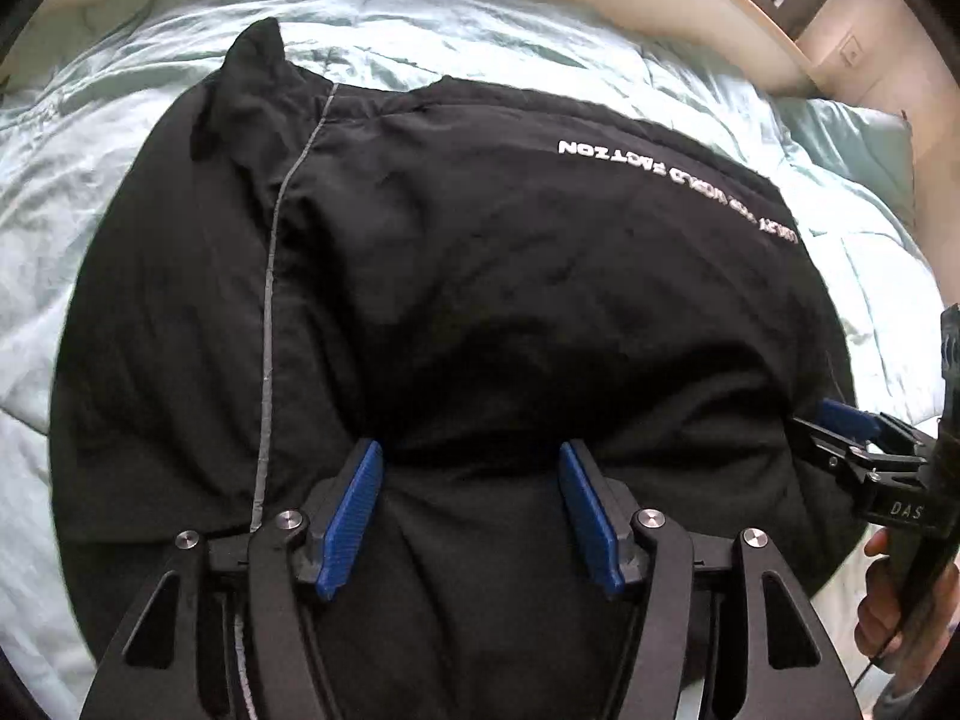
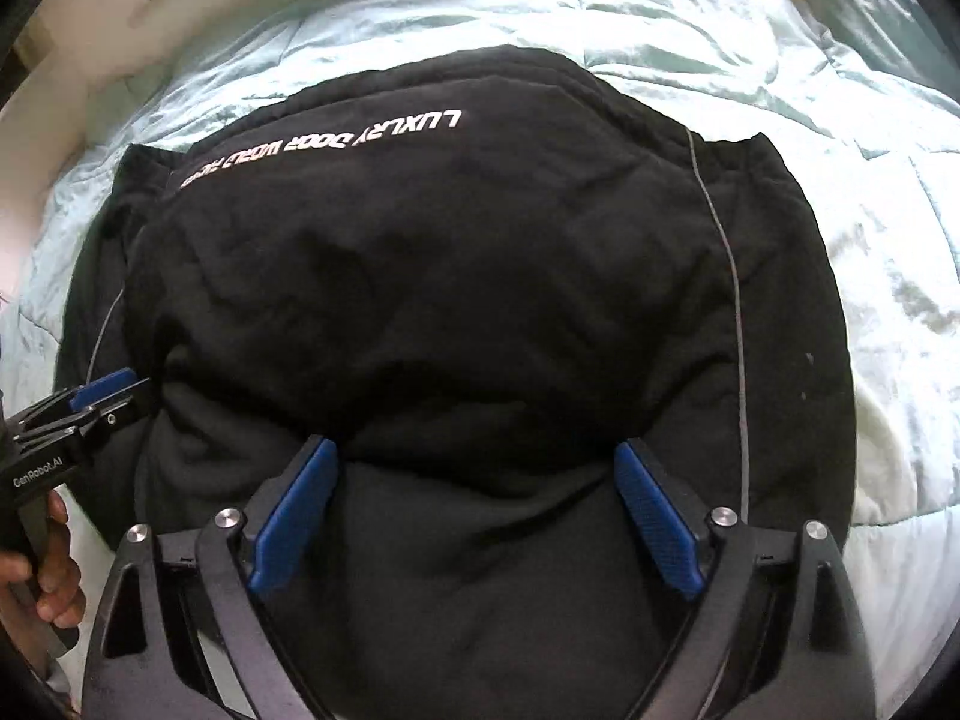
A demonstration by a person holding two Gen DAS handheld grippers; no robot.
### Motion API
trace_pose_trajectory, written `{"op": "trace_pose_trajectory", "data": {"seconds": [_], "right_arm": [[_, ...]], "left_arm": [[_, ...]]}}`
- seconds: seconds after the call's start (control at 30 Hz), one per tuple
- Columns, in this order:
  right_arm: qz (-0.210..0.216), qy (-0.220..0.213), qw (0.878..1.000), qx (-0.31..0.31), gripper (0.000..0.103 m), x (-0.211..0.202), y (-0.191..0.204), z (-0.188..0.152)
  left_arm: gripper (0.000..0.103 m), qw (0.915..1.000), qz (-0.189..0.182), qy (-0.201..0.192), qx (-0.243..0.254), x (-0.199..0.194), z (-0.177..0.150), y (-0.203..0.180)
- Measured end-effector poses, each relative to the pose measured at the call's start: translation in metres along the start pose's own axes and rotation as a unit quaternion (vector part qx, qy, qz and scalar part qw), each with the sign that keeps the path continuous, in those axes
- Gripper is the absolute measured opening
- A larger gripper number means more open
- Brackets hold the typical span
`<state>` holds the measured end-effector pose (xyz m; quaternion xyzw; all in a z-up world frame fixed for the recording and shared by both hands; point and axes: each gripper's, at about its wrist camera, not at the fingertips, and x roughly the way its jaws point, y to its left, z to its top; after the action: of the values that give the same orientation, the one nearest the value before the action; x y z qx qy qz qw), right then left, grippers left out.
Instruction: Fold large clothes
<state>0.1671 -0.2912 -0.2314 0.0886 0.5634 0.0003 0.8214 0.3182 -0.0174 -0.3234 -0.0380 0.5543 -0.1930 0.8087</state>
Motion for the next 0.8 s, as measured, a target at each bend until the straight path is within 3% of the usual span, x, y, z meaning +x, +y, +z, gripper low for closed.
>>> {"op": "trace_pose_trajectory", "data": {"seconds": [0.03,0.13,0.2,0.27,0.33,0.37,0.53,0.67,0.8], "right_arm": [[0.010,-0.008,1.000,0.003,0.082,-0.010,-0.001,0.005],[-0.007,-0.056,0.998,-0.001,0.081,-0.034,0.001,0.032],[-0.016,-0.058,0.998,-0.002,0.081,-0.025,0.005,0.057],[-0.013,-0.036,0.999,0.006,0.079,0.002,0.005,0.073],[-0.007,-0.007,1.000,0.019,0.081,0.032,0.001,0.082],[-0.004,-0.002,1.000,0.023,0.081,0.041,-0.002,0.085],[0.014,0.002,1.000,0.019,0.083,0.034,-0.009,0.081],[0.062,-0.025,0.997,0.032,0.083,-0.004,-0.027,0.072],[0.072,-0.047,0.995,0.047,0.083,-0.036,-0.046,0.051]], "left_arm": [[0.063,0.9999,-0.013,-0.004,-0.003,-0.010,0.004,-0.001],[0.063,0.9982,-0.050,-0.032,-0.010,-0.031,0.022,-0.006],[0.063,0.9970,-0.063,-0.039,-0.022,-0.029,0.036,-0.010],[0.063,0.9980,-0.045,-0.034,-0.029,-0.013,0.047,-0.011],[0.063,0.9991,-0.018,-0.005,-0.037,0.013,0.053,-0.011],[0.063,0.9987,-0.021,0.002,-0.047,0.025,0.056,-0.006],[0.064,0.9979,-0.045,0.000,-0.048,0.021,0.066,0.001],[0.064,0.9969,-0.064,-0.013,-0.045,-0.014,0.064,0.012],[0.064,0.9973,-0.054,-0.027,-0.042,-0.051,0.052,0.027]]}}
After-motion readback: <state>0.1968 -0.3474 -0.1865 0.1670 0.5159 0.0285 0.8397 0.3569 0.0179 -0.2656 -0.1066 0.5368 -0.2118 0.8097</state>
